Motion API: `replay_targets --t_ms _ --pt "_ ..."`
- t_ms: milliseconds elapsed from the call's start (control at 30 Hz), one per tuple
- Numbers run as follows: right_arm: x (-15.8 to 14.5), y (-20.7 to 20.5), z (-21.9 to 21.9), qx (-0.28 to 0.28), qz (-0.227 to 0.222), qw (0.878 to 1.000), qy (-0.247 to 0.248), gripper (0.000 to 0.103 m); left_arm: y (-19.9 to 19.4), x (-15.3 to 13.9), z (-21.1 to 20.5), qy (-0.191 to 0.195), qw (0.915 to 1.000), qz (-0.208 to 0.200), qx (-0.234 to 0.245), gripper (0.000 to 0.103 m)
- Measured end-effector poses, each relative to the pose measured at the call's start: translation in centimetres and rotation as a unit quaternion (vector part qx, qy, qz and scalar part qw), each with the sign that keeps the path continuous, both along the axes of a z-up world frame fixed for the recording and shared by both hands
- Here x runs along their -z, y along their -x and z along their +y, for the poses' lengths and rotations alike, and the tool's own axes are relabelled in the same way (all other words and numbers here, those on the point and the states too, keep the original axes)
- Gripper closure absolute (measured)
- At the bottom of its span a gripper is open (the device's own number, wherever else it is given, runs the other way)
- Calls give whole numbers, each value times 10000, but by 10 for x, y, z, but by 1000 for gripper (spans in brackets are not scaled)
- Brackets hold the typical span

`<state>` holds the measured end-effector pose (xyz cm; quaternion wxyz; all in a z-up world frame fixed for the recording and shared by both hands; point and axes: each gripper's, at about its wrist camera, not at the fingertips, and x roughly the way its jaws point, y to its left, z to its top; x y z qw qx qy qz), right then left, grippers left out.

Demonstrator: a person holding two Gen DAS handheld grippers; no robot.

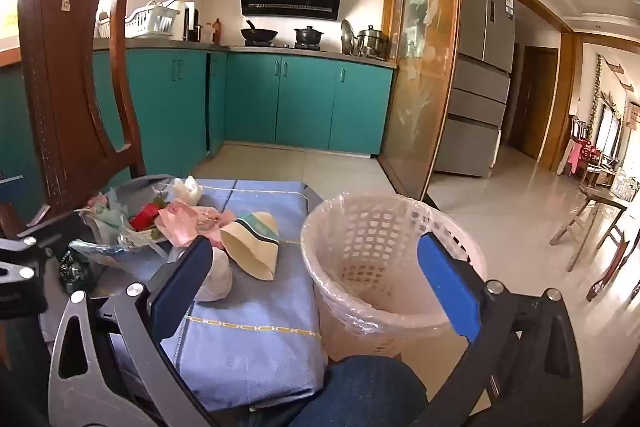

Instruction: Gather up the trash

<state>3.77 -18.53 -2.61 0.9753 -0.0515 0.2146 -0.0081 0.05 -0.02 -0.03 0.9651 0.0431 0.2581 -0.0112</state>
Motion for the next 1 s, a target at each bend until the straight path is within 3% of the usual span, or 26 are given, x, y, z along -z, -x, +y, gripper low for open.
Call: replay_targets --t_ms 133,333,1000 --pt "-2 1 15 -11 61 9998 191 3 0 0 0 22 10000 25 -1 3" --pt "-5 9 1 -67 -199 9997 -108 3 2 2 0 33 10000 18 -21 3" --pt "-7 10 0 -49 -212 9997 -96 3 0 4 5 9 10000 28 -44 3"
